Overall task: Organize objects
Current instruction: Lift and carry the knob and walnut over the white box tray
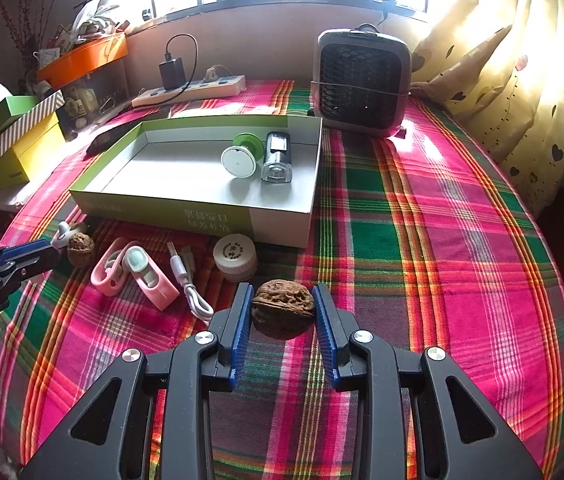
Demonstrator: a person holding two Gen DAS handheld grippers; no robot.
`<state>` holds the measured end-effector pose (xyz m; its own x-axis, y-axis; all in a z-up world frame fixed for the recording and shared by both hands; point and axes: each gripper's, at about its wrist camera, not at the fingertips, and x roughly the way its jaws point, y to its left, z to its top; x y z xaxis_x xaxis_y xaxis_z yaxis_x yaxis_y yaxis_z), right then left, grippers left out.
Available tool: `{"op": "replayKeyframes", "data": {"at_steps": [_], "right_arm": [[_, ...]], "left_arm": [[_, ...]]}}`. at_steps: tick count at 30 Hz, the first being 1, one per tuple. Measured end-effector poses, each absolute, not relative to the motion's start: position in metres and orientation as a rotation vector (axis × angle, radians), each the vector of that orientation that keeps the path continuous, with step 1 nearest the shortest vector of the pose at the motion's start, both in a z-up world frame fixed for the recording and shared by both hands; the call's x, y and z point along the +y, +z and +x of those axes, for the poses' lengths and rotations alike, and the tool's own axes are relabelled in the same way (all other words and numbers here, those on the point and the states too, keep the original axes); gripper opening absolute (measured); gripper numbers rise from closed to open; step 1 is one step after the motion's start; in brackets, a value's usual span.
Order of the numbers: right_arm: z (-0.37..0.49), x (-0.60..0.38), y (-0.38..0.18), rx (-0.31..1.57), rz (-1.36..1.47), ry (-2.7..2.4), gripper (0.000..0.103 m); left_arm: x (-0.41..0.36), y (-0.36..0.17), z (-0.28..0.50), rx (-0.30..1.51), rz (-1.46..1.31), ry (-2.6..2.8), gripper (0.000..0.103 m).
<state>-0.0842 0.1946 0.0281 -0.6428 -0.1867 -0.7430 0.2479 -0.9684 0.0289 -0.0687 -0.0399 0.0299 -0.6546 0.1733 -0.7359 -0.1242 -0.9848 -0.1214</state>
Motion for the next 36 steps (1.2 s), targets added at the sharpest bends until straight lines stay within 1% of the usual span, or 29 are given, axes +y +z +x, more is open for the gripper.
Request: {"op": "replayKeyframes", "data": {"at_steps": [19, 27, 36], "right_arm": [[-0.111, 0.161, 0.064, 0.144, 1.047, -2.598, 0.032], [-0.139, 0.143, 0.067, 0.174, 1.045, -2.563, 0.032], [-0.18, 0.129, 0.062, 0.209, 1.063, -2.538, 0.032]], "left_arm": [[-0.023, 0.057, -0.105, -0.052, -1.135, 2.692, 0.022], [-0.021, 0.058, -0.129, -0.025, -1.132, 2.685, 0.023], [-0.027, 0.055, -0.162, -0.052, -1.15, 2.685, 0.022]]}}
